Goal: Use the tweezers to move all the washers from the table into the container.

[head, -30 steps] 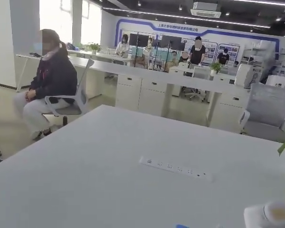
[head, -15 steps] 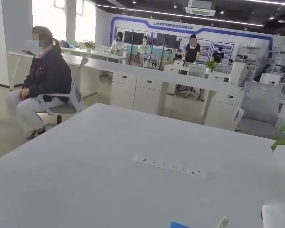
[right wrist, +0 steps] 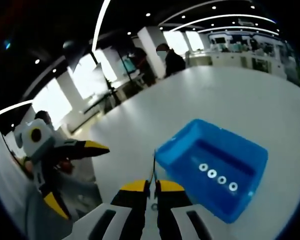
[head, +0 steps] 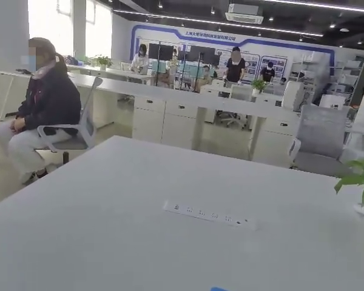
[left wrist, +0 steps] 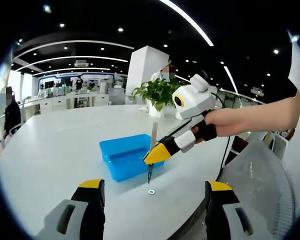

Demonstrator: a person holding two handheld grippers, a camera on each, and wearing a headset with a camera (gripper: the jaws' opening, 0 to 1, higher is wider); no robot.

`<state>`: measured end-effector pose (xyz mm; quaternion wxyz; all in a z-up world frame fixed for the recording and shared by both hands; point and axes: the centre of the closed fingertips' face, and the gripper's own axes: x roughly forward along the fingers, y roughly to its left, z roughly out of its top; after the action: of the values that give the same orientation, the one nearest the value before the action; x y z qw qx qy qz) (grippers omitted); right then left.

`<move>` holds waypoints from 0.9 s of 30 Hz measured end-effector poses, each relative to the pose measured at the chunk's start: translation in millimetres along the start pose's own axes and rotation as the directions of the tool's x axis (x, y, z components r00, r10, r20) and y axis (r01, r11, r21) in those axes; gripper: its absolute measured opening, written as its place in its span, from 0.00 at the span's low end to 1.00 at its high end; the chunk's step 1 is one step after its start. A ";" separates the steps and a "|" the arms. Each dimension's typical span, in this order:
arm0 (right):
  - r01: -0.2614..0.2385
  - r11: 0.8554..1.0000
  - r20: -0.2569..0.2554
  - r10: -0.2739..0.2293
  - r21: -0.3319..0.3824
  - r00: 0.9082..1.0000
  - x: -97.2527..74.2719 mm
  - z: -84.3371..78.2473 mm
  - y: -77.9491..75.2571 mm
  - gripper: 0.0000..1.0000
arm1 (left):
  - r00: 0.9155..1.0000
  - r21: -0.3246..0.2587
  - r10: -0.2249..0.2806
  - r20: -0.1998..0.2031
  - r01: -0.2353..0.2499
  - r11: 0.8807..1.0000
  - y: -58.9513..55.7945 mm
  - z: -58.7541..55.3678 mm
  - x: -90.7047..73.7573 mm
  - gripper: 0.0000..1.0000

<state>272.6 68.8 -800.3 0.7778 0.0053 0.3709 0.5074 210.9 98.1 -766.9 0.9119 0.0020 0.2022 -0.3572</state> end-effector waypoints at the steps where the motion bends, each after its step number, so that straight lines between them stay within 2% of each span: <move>1: -0.002 1.000 -0.002 0.002 0.007 1.000 1.2 -2.3 0.2 0.04 | 1.000 -0.001 0.001 -0.001 -0.001 1.000 0.2 -0.3 0.0 0.84; 7: 0.009 1.000 -0.042 -0.010 -0.014 0.999 7.8 -14.9 -0.2 0.04 | 1.000 -0.001 0.004 -0.007 -0.004 1.000 0.7 -1.8 0.1 0.84; 11: 0.003 1.000 -0.045 -0.004 -0.022 0.999 8.4 -16.3 3.5 0.04 | 1.000 -0.001 0.003 -0.010 -0.003 1.000 0.6 -2.3 0.0 0.84; 19: 0.006 0.996 -0.069 -0.012 -0.088 0.998 11.0 -21.4 7.0 0.04 | 1.000 0.003 0.001 -0.015 -0.001 1.000 0.1 -3.4 0.1 0.84; 21: 0.004 0.992 -0.069 -0.013 -0.122 0.998 11.3 -21.0 9.6 0.04 | 1.000 0.004 0.000 -0.016 0.000 1.000 0.1 -3.5 0.2 0.84; 26: -0.006 0.970 -0.085 -0.016 -0.243 0.996 13.0 -23.5 19.4 0.05 | 1.000 0.006 -0.001 -0.018 0.001 1.000 0.0 -3.8 0.3 0.83; 27: -0.010 0.959 -0.092 -0.017 -0.283 0.996 13.4 -24.6 22.3 0.05 | 1.000 0.006 -0.001 -0.018 0.001 1.000 -0.1 -3.8 0.3 0.83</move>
<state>243.6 81.2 -817.1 0.7533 -0.1305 0.3307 0.5534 209.6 98.4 -770.5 0.9098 0.0081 0.2093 -0.3584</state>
